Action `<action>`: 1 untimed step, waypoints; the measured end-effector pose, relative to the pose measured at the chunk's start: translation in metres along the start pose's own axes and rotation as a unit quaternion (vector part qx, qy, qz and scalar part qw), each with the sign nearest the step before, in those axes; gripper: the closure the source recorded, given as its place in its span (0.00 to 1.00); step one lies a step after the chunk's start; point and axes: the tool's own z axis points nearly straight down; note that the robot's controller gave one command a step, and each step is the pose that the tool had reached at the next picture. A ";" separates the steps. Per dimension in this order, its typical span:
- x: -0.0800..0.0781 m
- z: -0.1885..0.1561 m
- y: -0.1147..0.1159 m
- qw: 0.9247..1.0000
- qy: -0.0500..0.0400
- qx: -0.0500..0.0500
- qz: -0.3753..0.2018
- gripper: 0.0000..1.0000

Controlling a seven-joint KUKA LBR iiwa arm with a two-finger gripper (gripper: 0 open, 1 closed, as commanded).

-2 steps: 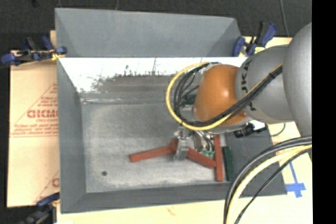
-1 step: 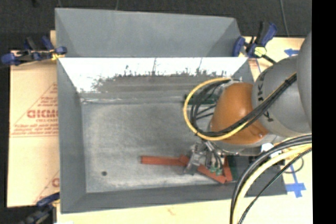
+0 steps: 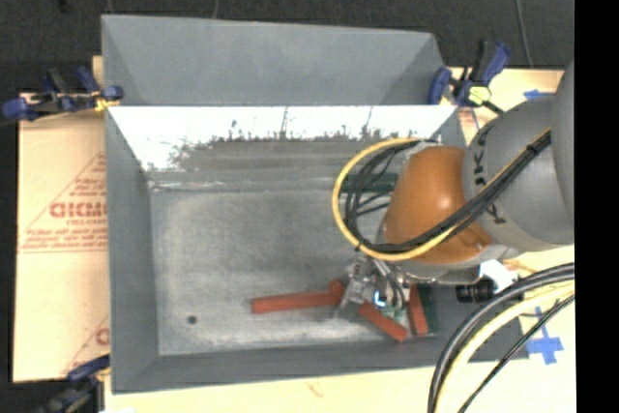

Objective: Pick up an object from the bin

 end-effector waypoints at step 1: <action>-0.008 -0.032 0.023 1.000 -0.001 0.000 -0.004 1.00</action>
Offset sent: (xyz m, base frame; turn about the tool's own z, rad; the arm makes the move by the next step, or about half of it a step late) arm 0.0135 0.0181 0.0302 -0.0016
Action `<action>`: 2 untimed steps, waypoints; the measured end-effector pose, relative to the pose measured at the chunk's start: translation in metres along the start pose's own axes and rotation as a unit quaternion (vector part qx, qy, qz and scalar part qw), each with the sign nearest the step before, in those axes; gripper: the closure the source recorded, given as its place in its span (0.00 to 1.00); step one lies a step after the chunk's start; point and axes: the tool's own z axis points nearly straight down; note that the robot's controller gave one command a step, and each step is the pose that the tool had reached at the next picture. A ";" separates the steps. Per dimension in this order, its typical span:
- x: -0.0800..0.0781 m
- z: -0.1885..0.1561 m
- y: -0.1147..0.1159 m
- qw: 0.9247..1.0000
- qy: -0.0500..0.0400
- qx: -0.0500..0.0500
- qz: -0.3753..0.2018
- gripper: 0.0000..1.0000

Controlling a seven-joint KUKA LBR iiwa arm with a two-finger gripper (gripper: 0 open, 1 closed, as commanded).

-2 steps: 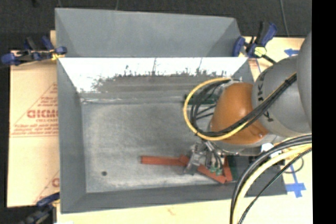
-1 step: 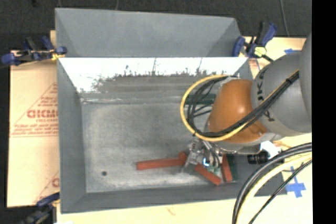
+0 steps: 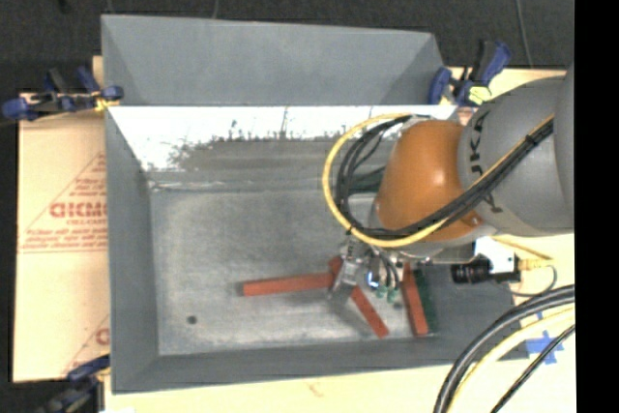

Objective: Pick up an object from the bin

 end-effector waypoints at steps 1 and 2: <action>0.014 0.059 0.002 1.000 0.003 0.003 -0.004 1.00; 0.022 0.056 0.015 0.998 0.003 0.002 -0.065 1.00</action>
Offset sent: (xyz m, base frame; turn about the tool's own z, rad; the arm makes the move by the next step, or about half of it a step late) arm -0.0112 0.0085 -0.0560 -0.0052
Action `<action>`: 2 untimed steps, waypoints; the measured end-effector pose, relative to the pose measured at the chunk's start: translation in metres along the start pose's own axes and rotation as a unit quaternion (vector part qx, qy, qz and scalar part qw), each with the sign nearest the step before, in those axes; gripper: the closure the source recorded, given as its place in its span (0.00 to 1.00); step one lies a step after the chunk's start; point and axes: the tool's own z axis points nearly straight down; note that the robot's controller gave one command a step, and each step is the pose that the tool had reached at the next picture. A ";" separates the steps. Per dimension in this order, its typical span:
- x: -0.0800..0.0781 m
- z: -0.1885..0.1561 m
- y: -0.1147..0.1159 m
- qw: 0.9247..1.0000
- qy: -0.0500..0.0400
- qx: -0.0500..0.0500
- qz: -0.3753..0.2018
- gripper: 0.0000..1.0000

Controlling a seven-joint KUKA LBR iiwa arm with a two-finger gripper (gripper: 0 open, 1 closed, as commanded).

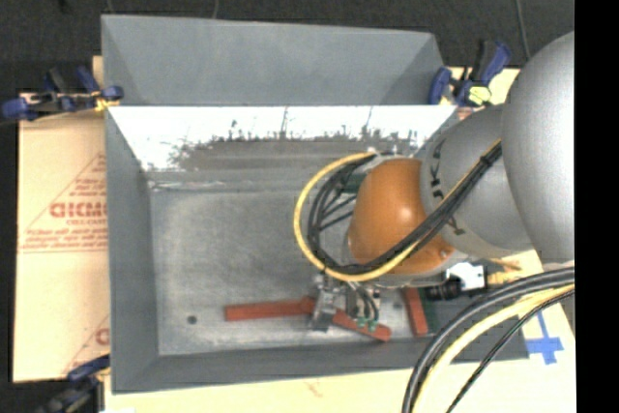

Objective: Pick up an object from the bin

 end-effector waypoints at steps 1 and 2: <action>-0.009 0.000 -0.005 0.977 -0.001 -0.002 0.211 1.00; -0.011 -0.101 -0.002 0.974 -0.004 -0.003 0.224 1.00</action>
Offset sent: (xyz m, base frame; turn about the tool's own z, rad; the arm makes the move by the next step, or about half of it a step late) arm 0.0071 -0.0063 0.0002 0.4276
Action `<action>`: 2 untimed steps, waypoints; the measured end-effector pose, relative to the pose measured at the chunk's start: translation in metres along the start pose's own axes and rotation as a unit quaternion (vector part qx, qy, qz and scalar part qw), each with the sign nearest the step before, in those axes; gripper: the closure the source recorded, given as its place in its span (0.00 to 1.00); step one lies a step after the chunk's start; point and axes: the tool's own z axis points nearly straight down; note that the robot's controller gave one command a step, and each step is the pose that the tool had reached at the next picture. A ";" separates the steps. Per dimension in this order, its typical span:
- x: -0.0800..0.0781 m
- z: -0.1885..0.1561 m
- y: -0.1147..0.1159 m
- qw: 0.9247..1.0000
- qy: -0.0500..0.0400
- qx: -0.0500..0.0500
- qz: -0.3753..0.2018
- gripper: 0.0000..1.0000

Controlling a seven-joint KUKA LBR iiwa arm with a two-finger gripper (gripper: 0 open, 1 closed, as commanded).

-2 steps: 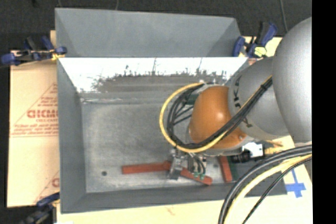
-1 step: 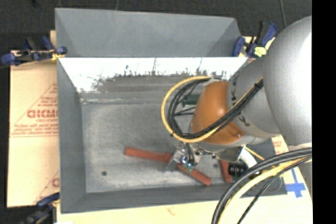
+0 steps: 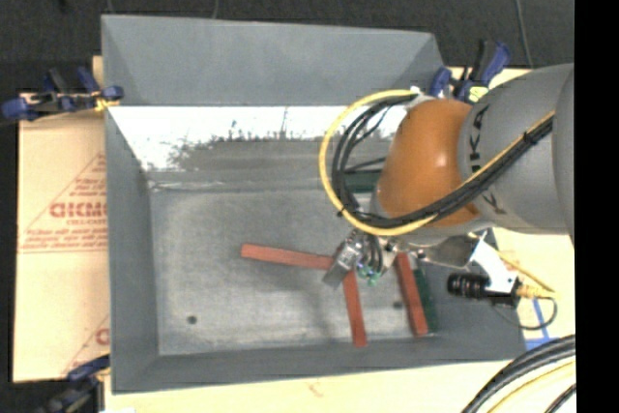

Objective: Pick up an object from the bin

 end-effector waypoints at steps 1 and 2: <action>-0.002 -0.051 0.001 1.000 0.000 0.001 -0.011 1.00; 0.029 -0.105 0.032 0.987 0.001 0.001 -0.161 1.00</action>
Offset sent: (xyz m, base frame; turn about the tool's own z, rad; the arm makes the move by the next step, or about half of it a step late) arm -0.0001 0.0007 0.0479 -0.0156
